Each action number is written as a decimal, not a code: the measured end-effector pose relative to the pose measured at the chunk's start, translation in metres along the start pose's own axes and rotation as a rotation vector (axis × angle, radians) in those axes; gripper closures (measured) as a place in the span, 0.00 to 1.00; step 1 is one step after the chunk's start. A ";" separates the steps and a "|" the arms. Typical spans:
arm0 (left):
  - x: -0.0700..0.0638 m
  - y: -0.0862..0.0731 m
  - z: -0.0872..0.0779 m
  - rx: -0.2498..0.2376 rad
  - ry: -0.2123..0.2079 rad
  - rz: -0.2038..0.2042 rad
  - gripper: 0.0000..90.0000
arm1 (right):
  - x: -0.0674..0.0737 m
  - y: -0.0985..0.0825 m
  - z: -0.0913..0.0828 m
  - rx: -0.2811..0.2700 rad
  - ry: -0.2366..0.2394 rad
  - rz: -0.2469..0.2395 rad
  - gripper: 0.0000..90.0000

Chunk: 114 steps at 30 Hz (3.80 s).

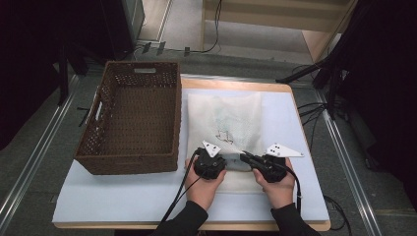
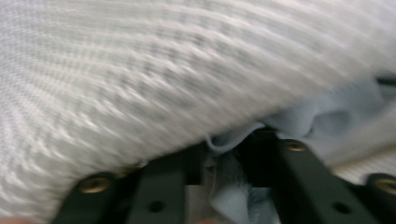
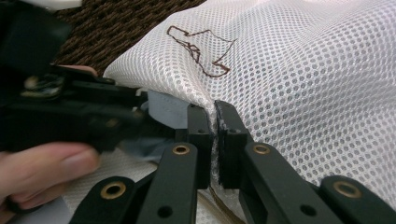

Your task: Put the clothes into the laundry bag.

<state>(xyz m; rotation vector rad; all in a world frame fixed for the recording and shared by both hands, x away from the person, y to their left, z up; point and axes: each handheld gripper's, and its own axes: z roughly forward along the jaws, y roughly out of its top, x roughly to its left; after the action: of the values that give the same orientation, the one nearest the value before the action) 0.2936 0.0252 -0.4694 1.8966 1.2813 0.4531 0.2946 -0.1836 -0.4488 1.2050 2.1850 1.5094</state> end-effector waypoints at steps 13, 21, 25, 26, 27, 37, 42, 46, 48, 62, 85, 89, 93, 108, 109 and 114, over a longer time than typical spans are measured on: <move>0.003 -0.009 -0.039 -0.048 -0.172 0.083 0.63 | -0.002 0.000 0.000 -0.001 -0.011 0.005 0.97; -0.001 -0.004 -0.002 0.099 -0.119 0.072 0.89 | -0.002 -0.002 0.002 0.006 -0.010 0.007 0.97; -0.003 0.003 0.001 0.126 -0.091 0.057 0.94 | -0.002 -0.003 0.003 0.009 -0.009 0.009 0.97; -0.003 0.005 0.002 0.126 -0.086 0.057 0.94 | -0.002 -0.003 0.003 0.009 -0.010 0.008 0.97; -0.003 0.007 0.002 0.133 -0.087 0.057 0.94 | -0.002 -0.003 0.003 0.011 -0.012 0.006 0.97; 0.004 0.010 -0.019 0.070 -0.135 0.054 0.91 | -0.003 -0.003 0.003 0.008 -0.010 0.007 0.97; 0.022 0.002 -0.035 0.050 -0.157 0.036 0.93 | -0.003 -0.002 0.002 0.008 -0.010 0.007 0.97; 0.034 -0.005 -0.045 0.030 -0.191 0.017 0.84 | -0.003 -0.002 0.002 0.008 -0.012 0.006 0.97; 0.035 -0.008 -0.047 0.033 -0.219 0.017 0.78 | -0.003 -0.002 0.003 0.008 -0.012 0.006 0.97; 0.010 -0.011 -0.021 0.108 -0.139 0.088 0.98 | -0.002 -0.003 0.004 0.014 -0.012 0.004 0.97; 0.007 0.006 0.017 0.033 0.088 0.011 0.99 | 0.000 -0.006 0.006 0.037 -0.014 -0.001 0.97; 0.006 -0.001 0.010 0.022 0.009 0.056 0.98 | -0.002 -0.006 0.005 0.034 -0.016 0.009 0.97; 0.008 -0.006 -0.002 0.016 -0.059 0.066 0.92 | -0.004 -0.006 0.006 0.036 -0.013 0.017 0.97; 0.007 -0.004 -0.018 -0.047 -0.106 0.020 0.71 | -0.003 -0.006 0.006 0.039 -0.016 0.014 0.97; 0.008 -0.003 -0.017 -0.052 -0.117 0.006 0.71 | -0.003 -0.006 0.006 0.039 -0.016 0.014 0.97; 0.006 0.000 -0.005 -0.028 -0.102 -0.015 0.87 | -0.004 -0.006 0.007 0.038 -0.015 0.012 0.97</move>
<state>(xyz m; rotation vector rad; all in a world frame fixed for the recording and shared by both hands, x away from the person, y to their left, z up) 0.2928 0.0324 -0.4667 1.8607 1.2158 0.3599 0.2981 -0.1827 -0.4577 1.2389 2.2104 1.4649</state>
